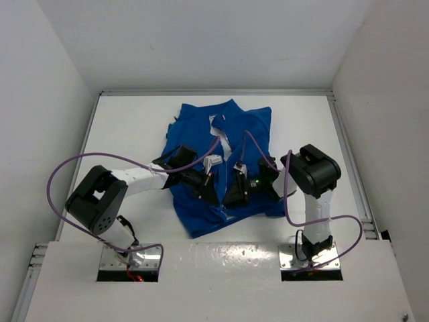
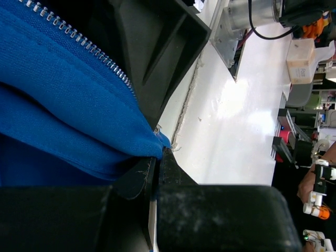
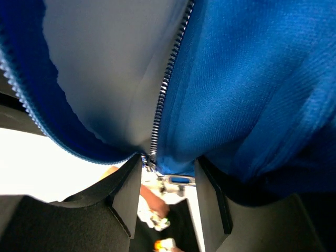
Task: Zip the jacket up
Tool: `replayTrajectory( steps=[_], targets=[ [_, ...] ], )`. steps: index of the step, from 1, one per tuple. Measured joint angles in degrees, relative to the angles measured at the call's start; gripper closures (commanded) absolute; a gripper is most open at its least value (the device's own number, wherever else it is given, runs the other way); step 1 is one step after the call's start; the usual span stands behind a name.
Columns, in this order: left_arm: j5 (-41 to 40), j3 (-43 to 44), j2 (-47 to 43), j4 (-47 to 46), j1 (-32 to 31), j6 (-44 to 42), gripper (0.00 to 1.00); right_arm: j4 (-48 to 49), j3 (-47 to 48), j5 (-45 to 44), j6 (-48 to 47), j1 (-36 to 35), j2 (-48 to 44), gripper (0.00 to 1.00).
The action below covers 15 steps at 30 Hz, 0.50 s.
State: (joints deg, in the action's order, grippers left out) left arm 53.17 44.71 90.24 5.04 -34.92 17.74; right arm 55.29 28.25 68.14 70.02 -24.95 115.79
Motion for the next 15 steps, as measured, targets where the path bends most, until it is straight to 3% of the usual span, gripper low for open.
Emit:
replayTrajectory(
  steps=[5, 15],
  targets=[
    [0.66, -0.17, 0.04, -1.01, 0.02, 1.09, 1.00, 7.32, -1.73, -0.22, 6.21, -0.31, 1.51, 0.54],
    [2.16, -3.06, 0.02, -5.77, 2.45, 5.38, 1.00, 5.79, -3.58, -0.46, 5.01, -0.31, -2.86, 0.49]
  ],
)
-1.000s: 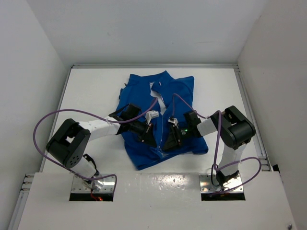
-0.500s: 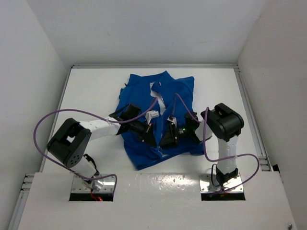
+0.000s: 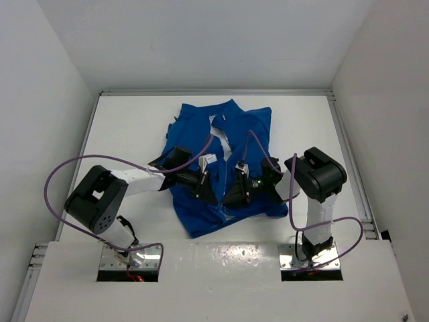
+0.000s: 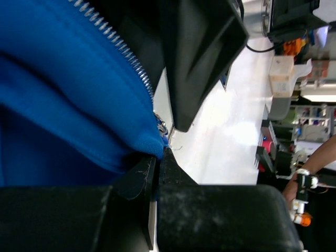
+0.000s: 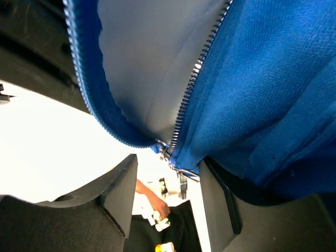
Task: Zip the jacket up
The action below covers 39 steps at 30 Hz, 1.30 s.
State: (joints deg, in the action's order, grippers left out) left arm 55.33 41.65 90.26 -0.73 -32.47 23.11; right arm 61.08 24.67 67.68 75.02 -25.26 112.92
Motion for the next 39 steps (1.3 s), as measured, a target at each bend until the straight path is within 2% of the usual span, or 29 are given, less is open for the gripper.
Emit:
replayTrajectory(
  steps=[11, 17, 29, 32, 39],
  targets=[
    [1.27, -1.79, 0.02, -3.56, 3.10, 4.42, 1.00, 9.77, -0.55, 0.52, 7.96, -0.02, 1.66, 0.49],
    [1.68, -1.79, 0.02, -5.49, 4.28, 6.36, 1.00, 10.58, -0.61, 0.52, 8.87, -0.46, 1.68, 0.59],
    [1.90, -2.47, 0.04, -7.58, 5.57, 8.74, 1.00, 10.64, -1.36, 1.42, 8.94, -0.98, 1.68, 0.61],
    [1.90, -2.47, 0.04, -7.63, 5.62, 8.98, 1.00, 10.64, -1.38, 1.57, 8.79, -1.25, 1.68, 0.63],
    [1.90, -2.69, 0.04, -8.15, 6.25, 9.14, 1.00, 10.60, -1.42, 1.81, 8.33, -1.55, 1.68, 0.77]
  ],
)
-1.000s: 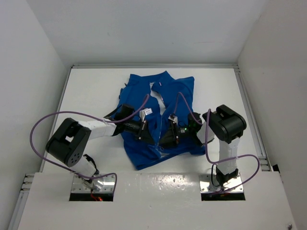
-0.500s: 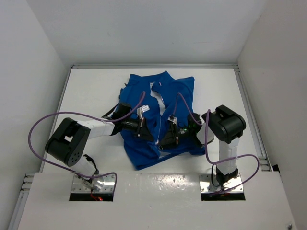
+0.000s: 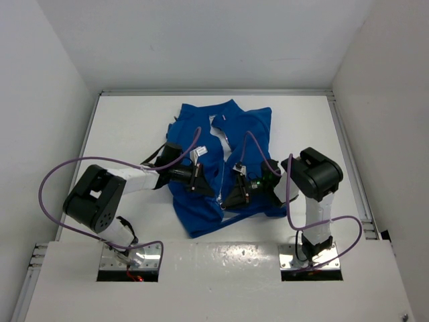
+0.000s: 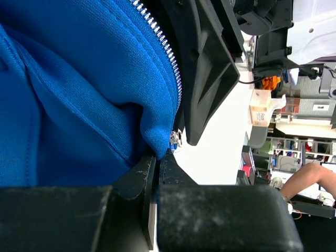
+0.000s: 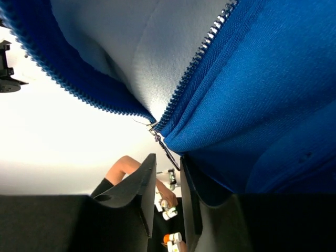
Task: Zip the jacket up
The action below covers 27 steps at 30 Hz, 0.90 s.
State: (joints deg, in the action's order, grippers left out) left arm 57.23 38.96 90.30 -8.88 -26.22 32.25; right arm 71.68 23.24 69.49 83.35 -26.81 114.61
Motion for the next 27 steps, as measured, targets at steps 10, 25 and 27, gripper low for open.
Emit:
replayTrajectory(
  steps=[10, 25, 27],
  targets=[
    [0.00, -0.20, 0.00, -0.66, 0.02, 0.00, 1.00, -0.15, 0.00, 0.17, -1.31, -0.35, 0.00, 0.94],
    [-1.75, 0.87, -2.12, 8.70, -3.17, -13.14, 1.00, -25.62, 1.88, 0.96, -19.30, 4.37, -12.41, 1.00],
    [-2.67, 1.44, -2.47, 10.32, -4.57, -15.82, 1.00, -37.09, 4.68, 0.94, -27.02, 4.57, -14.36, 1.00]
  ],
)
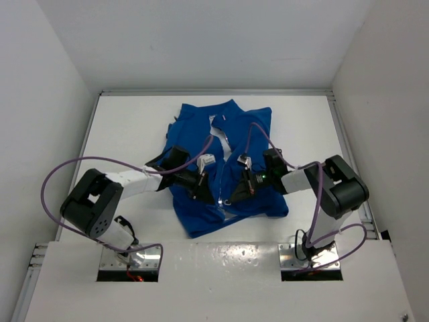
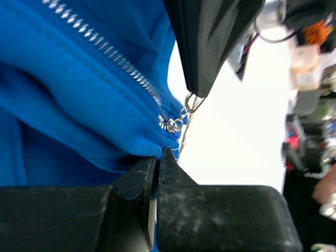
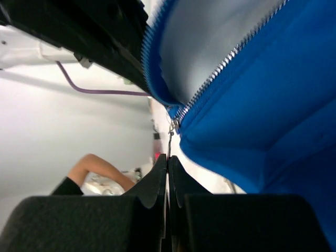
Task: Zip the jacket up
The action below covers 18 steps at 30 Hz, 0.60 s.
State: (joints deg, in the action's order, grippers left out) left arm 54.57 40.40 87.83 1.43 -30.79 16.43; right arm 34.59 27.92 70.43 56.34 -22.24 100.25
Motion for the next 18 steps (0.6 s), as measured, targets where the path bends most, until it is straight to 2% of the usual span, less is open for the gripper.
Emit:
replayTrajectory(
  steps=[8, 12, 18],
  targets=[
    [-3.32, 0.72, -0.33, 3.13, -4.50, -6.51, 1.00, -25.66, 7.78, -2.97, -18.03, 0.35, -0.72, 1.00],
    [-4.13, 0.72, -1.75, 3.13, -5.51, -7.91, 1.00, -32.85, 10.51, -5.27, -24.13, 0.87, -0.87, 1.00],
    [-5.09, 0.44, -3.54, 2.54, -6.01, -9.09, 1.00, -38.16, 11.98, -7.61, -28.81, 2.03, -0.92, 1.00]
  ],
)
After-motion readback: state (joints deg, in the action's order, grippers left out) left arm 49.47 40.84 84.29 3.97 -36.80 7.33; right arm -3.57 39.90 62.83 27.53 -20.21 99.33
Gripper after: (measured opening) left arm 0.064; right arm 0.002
